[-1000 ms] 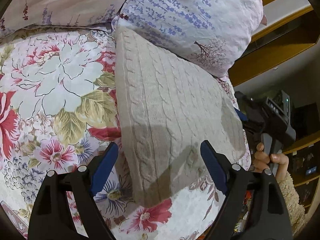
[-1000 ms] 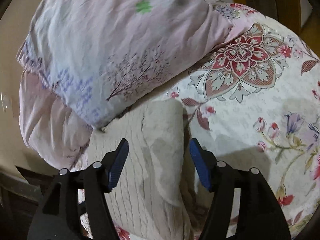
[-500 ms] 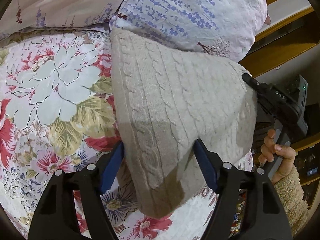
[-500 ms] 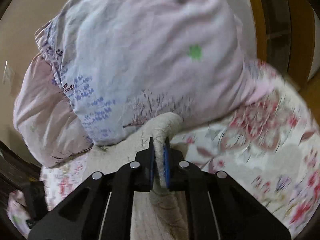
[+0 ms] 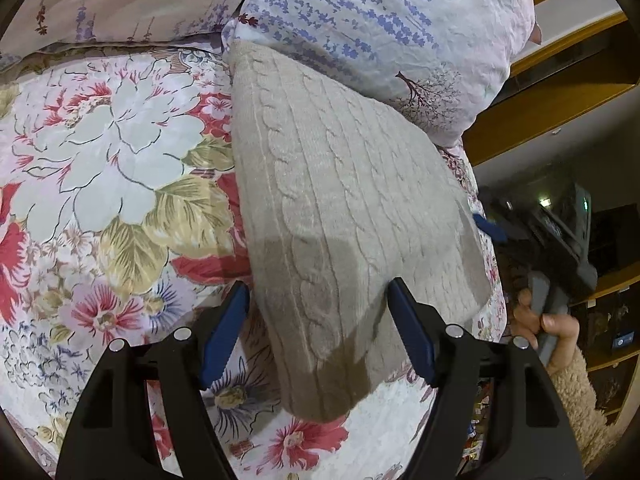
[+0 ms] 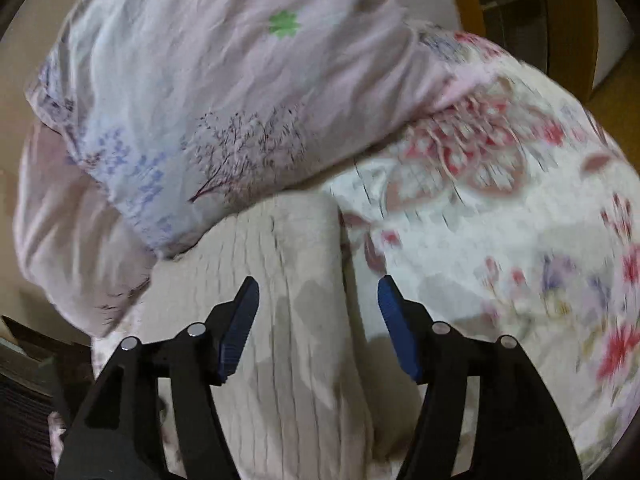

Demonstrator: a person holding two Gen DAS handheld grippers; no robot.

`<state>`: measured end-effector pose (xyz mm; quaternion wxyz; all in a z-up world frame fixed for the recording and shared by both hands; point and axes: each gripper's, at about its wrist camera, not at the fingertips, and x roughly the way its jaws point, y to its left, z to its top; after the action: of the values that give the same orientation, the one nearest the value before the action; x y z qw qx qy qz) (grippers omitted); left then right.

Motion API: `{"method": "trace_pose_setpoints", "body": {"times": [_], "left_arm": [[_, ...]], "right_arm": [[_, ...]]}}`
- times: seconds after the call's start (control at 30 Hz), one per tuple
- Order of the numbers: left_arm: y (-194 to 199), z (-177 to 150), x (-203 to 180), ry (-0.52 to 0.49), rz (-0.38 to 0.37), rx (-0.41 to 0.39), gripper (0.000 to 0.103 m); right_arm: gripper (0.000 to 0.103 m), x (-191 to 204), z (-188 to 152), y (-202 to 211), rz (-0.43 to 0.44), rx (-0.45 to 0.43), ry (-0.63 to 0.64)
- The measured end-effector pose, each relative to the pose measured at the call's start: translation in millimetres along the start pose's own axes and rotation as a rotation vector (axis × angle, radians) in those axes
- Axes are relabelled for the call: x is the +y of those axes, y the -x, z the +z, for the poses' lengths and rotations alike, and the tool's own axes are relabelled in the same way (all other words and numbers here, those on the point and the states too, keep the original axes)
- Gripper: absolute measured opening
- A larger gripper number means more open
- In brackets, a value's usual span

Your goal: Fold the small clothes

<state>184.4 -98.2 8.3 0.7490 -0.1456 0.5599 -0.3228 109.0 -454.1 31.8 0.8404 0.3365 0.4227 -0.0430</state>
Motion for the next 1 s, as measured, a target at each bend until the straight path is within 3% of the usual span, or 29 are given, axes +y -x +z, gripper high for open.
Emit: {"method": "trace_pose_setpoints", "body": {"times": [0.17,0.23,0.27,0.37,0.53,0.7,1.0], "left_arm": [[13,-15,8,0.005,0.002,0.0,0.067],[14,-20,10,0.011,0.002,0.006,0.062],[14,-22,10,0.013,-0.002,0.009,0.057],[13,-27,8,0.013,-0.009,0.014,0.039],[19,-30,5,0.009,-0.01,-0.007,0.026],[25,-43,13,0.004,-0.015,-0.002,0.022],[17,-50,14,-0.008,0.032,0.0,0.023]], "right_arm": [[0.056,-20,-36,17,0.042,0.041,-0.033],[0.039,-16,-45,17,0.05,0.052,-0.027],[0.021,-15,-48,17,0.055,0.062,-0.019],[0.011,-9,-54,22,0.032,0.05,0.033],[0.01,6,-58,45,0.065,-0.032,0.075],[0.01,5,-72,33,-0.093,0.003,0.14],[0.014,8,-88,5,-0.241,0.029,0.257]]}}
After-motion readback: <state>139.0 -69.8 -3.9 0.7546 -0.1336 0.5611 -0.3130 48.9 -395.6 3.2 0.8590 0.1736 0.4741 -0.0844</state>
